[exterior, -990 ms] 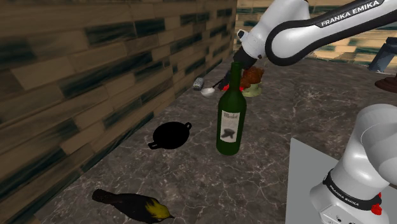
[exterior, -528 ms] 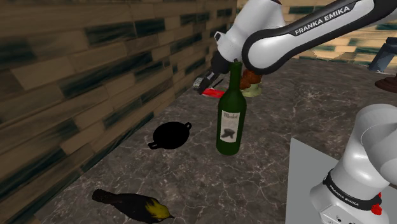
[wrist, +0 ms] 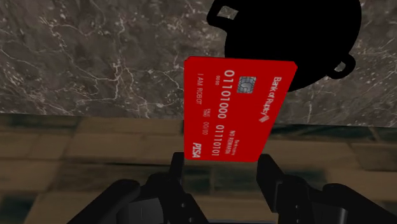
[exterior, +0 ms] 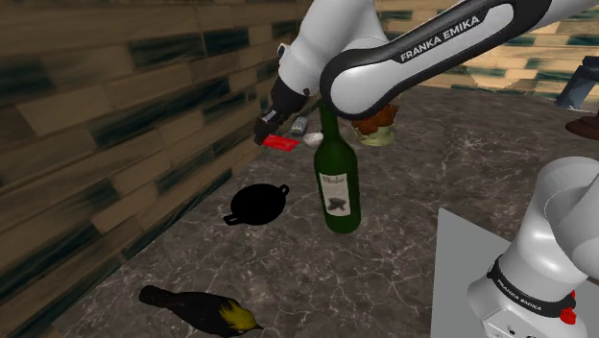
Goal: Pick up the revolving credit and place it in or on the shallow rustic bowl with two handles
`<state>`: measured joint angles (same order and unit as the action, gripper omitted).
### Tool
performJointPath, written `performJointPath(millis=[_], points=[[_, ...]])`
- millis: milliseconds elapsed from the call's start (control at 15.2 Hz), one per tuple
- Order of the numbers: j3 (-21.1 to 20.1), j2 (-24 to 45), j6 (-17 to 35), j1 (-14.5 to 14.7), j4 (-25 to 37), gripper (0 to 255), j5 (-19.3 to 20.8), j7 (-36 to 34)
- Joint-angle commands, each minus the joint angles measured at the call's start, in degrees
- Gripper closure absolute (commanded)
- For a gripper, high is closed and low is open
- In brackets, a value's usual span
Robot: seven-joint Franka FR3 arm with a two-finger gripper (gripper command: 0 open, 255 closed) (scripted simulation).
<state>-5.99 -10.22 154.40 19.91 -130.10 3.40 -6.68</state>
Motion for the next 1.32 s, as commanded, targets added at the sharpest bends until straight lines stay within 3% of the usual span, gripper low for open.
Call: performJointPath(millis=[0, 264, 1254], points=[[-2.1, 3.8, -0.8, -0.1, 3.2, 255, 2.7, -4.0], [-5.1, 11.4, -3.3, 0.9, 12.6, 255, 8.8, -12.0], [-3.6, 16.8, 7.0, 1.4, 7.3, 255, 16.0, -18.4]])
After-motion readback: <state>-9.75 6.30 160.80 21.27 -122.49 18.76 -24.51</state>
